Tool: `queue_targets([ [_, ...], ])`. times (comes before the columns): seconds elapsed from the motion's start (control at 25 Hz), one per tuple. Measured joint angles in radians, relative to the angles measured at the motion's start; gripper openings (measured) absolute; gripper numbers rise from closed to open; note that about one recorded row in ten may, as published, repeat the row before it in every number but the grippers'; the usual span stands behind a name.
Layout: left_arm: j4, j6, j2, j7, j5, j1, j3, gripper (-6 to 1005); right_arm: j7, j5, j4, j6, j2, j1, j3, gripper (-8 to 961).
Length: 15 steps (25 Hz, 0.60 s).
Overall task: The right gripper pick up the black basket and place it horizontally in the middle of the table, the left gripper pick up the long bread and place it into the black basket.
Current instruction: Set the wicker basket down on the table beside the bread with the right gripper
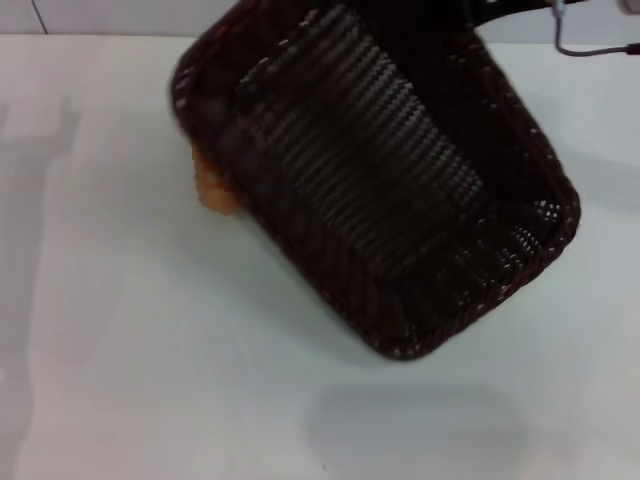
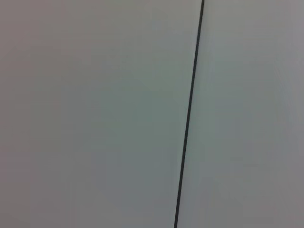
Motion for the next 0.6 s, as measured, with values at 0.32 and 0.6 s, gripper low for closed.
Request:
queue_targets([
  [0.32, -0.028, -0.017, -0.002, 0.0, -0.001, 0.008, -0.018, 846, 0.014, 0.048, 0.006, 0.208, -0.009, 0.114, 0.072, 192],
  [0.6, -0.036, -0.048, -0.002, -0.006, -0.001, 0.004, -0.028, 847, 0.027, 0.057, -0.037, 0.382, -0.073, 0.197, 0.16, 191],
])
